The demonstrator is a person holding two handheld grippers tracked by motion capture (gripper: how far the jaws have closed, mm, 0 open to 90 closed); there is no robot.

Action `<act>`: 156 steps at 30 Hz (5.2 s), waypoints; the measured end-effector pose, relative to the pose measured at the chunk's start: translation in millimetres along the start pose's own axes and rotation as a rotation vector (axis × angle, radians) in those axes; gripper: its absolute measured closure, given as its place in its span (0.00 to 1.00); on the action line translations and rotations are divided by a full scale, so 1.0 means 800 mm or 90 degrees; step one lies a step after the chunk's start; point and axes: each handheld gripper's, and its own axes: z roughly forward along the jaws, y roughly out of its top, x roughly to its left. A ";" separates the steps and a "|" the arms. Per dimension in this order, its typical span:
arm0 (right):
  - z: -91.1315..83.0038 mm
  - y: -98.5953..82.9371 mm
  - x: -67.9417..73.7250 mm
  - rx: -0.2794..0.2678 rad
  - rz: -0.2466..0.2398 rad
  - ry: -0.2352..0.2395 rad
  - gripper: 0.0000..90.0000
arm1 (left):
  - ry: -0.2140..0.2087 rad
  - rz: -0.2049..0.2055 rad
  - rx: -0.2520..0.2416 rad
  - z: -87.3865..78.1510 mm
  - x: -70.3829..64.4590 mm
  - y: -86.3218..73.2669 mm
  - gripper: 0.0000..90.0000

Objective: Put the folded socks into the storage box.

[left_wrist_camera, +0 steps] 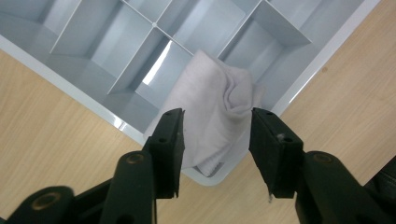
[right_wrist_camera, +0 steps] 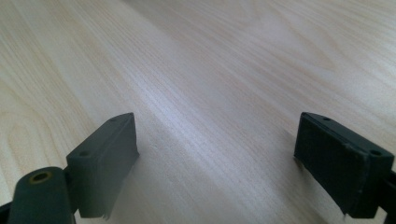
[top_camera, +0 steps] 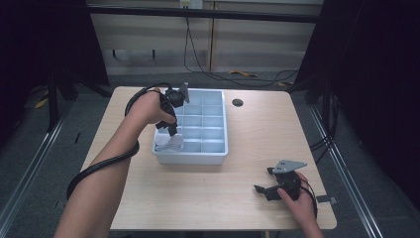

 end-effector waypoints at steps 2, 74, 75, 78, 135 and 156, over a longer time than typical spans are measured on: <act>0.000 0.000 0.000 0.000 0.000 0.000 0.14 | 0.005 0.001 -0.002 0.002 0.002 0.001 0.65; 0.000 0.000 0.001 0.000 0.002 -0.001 0.14 | 0.004 -0.029 0.010 0.086 -0.004 -0.010 1.00; 0.000 0.000 0.001 0.001 0.003 -0.001 0.14 | 0.006 -0.030 0.011 0.088 -0.005 -0.010 1.00; 0.000 0.000 0.001 0.000 0.002 -0.001 0.14 | 0.008 -0.032 0.020 0.091 -0.006 -0.010 1.00; 0.000 0.000 0.001 -0.001 0.000 0.002 0.14 | -0.007 -0.036 -0.002 0.072 0.002 0.022 0.93; 0.000 0.000 0.001 0.000 -0.001 0.003 0.14 | -0.014 -0.042 0.026 0.116 -0.003 0.003 1.00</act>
